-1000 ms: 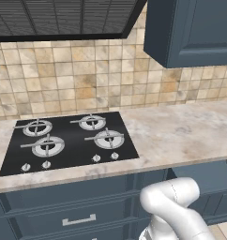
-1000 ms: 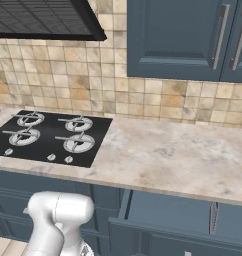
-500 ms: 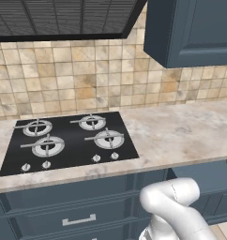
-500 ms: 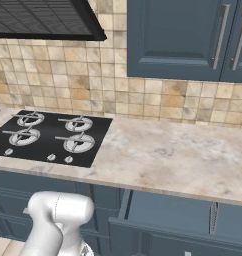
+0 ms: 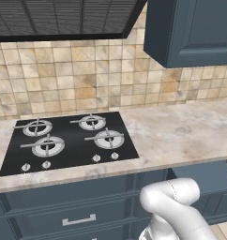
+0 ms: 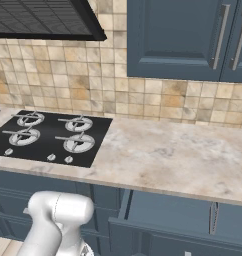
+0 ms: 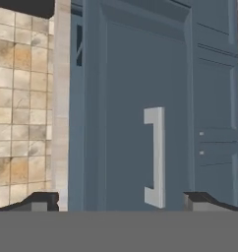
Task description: Take the tongs from the drawer on the right and place them on the dining counter next to the tray containing the kebab skewer.
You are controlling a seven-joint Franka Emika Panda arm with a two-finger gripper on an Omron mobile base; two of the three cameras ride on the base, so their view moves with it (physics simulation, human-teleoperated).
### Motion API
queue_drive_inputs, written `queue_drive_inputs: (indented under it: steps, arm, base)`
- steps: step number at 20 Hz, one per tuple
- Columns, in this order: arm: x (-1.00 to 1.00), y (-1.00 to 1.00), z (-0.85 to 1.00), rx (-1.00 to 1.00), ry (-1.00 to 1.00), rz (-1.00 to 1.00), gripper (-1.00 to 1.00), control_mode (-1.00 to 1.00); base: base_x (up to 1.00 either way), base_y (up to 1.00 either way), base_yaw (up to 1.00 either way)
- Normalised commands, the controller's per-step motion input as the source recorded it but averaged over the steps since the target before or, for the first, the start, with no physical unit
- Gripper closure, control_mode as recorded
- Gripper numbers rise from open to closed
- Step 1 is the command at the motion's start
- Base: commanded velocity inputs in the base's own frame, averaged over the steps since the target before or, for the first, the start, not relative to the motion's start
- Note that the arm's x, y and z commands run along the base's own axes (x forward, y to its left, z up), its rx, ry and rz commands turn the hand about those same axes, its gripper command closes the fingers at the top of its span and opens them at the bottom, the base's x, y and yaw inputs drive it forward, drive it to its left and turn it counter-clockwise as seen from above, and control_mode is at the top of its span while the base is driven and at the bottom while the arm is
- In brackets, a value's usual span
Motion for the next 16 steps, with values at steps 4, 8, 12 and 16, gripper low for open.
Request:
queue_drive_inputs:
  steps: [4, 8, 12, 16]
  arm:
    - [0.0, 0.0, 0.25, 0.0, 0.01, 0.0, -1.0, -1.0]
    - [0.0, 0.0, 0.26, 0.0, 0.02, 0.0, -1.0, -1.0]
    - [0.0, 0.0, 0.2, 0.0, 0.02, 0.0, -1.0, -1.0]
    - [0.0, 0.0, 0.19, 0.0, 0.03, 0.0, -1.0, -1.0]
  base:
    - [0.0, 0.0, 0.0]
    - [0.0, 0.0, 0.0]
    - [0.0, 0.0, 0.0]
    - [0.0, 0.0, 0.0]
